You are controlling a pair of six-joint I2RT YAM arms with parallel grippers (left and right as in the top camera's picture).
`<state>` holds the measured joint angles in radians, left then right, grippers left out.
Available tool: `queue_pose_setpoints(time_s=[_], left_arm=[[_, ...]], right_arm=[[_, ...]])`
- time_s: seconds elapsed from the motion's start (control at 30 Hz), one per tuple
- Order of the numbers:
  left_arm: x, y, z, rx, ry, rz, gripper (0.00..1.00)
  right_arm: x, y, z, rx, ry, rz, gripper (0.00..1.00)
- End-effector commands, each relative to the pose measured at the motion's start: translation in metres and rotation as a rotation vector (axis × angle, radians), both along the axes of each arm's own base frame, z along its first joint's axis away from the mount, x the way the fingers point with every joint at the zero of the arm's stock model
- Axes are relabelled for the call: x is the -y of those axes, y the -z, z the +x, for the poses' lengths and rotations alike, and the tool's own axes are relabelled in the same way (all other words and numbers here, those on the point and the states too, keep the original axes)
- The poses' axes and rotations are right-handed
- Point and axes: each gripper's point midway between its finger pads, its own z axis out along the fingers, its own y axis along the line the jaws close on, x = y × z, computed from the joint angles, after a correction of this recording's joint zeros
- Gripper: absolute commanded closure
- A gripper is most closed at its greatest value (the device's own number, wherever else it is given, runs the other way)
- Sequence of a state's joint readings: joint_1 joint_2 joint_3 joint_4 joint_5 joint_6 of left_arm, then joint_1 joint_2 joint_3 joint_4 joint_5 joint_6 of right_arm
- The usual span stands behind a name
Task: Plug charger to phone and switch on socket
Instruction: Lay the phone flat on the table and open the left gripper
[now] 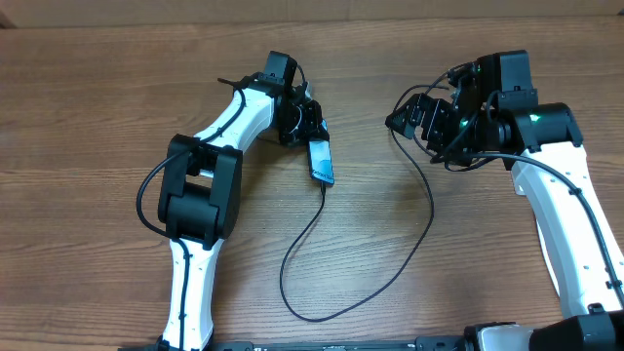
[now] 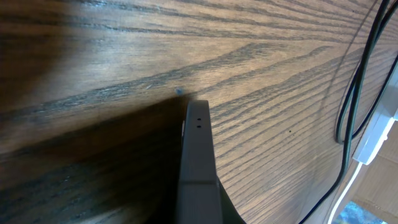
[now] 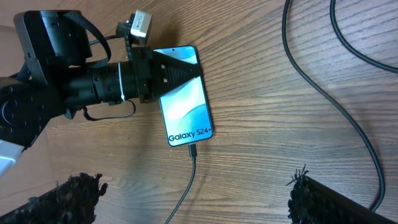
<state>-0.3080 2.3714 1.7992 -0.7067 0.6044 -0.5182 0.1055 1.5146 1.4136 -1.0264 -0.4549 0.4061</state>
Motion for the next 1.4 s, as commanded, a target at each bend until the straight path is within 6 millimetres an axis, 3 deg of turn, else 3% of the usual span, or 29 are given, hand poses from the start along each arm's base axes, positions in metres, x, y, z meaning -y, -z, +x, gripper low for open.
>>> queue_pose_setpoints(time_s=[0.0, 0.53, 1.37], left_arm=[[0.0019, -0.0132, -0.0012, 0.015, -0.007, 0.001, 0.95], [-0.0004, -0.0110, -0.0077, -0.017, -0.007, 0.012, 0.70], [-0.0018, -0.0097, -0.0107, -0.030, -0.007, 0.020, 0.68]], right_arm=[[-0.0005, -0.0090, -0.0010, 0.036, -0.012, -0.011, 0.00], [-0.0006, -0.0097, 0.0002, 0.042, -0.013, -0.010, 0.00], [-0.0007, -0.0098, 0.0002, 0.042, -0.013, -0.010, 0.00]])
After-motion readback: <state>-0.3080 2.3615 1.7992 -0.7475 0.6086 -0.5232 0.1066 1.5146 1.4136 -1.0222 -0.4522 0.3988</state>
